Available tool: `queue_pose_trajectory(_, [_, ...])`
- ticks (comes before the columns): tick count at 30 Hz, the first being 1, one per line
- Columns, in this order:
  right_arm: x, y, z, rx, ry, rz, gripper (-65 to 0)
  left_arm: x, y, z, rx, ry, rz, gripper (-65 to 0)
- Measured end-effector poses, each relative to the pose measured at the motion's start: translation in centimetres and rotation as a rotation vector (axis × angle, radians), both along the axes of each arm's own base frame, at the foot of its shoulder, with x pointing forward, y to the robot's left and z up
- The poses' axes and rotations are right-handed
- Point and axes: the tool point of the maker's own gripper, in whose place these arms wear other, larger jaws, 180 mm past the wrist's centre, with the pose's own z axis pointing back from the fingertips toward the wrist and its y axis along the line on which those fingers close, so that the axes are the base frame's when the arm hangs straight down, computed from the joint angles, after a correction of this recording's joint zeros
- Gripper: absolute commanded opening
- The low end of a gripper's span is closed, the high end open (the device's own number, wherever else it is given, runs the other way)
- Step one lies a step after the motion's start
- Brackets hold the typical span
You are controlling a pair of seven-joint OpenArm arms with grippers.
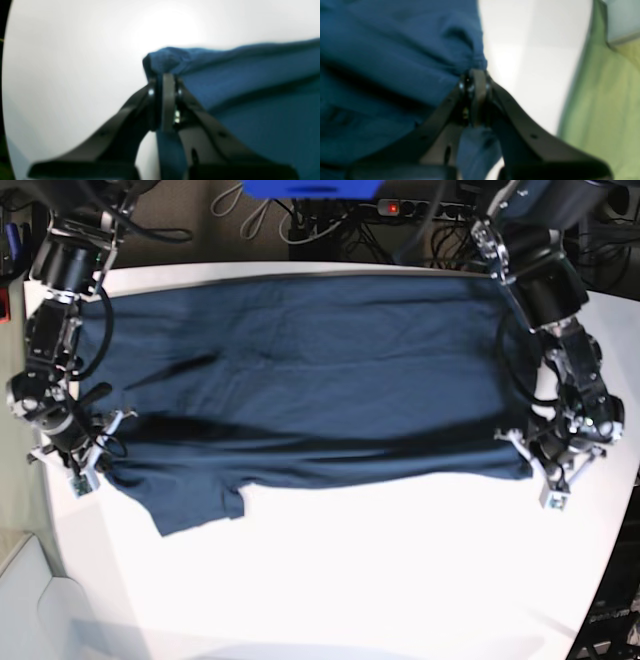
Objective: Layout the t-shirt on the table in an organized manner, then fold the t-shirt properly
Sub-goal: 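Lift the hem with both grippers and fold it toward the collar, then hold the folded hem and lower it onto the shirt body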
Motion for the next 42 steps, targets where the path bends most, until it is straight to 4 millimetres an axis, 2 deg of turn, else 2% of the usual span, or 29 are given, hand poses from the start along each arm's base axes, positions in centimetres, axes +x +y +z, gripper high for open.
queue_pose_trajectory(3, [-0.3,-0.5,0.8,-0.030,0.007,-0.017,-65.0,-1.0,0.0,0.3,0.034,0.023,-0.020,-61.8])
queue_pose_trajectory(6, [-1.2,-1.1,1.9,-0.038,-0.029,-0.035,-65.0,-1.5,0.0,1.7,0.062,-0.010,-0.027,-61.8])
queue_pose_trajectory(10, [-3.0,-1.1,0.9,-0.064,0.011,-0.031,-65.0,-4.3,0.8,1.0,0.118,0.054,-0.013,-61.8])
queue_pose_trajectory(15, [-4.2,-0.8,0.8,-0.073,0.009,-0.017,-65.0,-5.9,0.5,1.6,0.142,0.051,-0.007,-61.8])
queue_pose_trajectory(20, [-6.0,-0.8,-0.4,-0.090,0.052,-0.012,-65.0,-9.1,0.6,0.0,0.133,0.109,0.015,-61.8])
queue_pose_trajectory(27, [-7.2,-0.6,-1.4,-0.082,0.080,-0.007,-65.0,-12.2,1.1,-2.1,0.115,0.181,0.049,-61.8])
queue_pose_trajectory(33, [-7.9,-0.5,-2.0,-0.081,0.098,-0.004,-65.0,-13.0,1.3,-1.5,0.142,0.170,0.045,-61.8])
queue_pose_trajectory(36, [-8.1,-0.6,-2.2,-0.082,0.105,-0.004,-65.0,-12.8,1.3,-1.1,0.148,0.158,0.044,-61.8])
queue_pose_trajectory(39, [-8.0,-0.6,-2.1,-0.082,0.100,-0.004,-65.0,-12.1,1.5,-0.2,0.159,0.131,0.045,-61.8])
queue_pose_trajectory(42, [-7.7,-0.6,-1.9,-0.082,0.093,-0.004,-65.0,-9.7,1.7,1.2,0.162,0.086,0.053,-61.6])
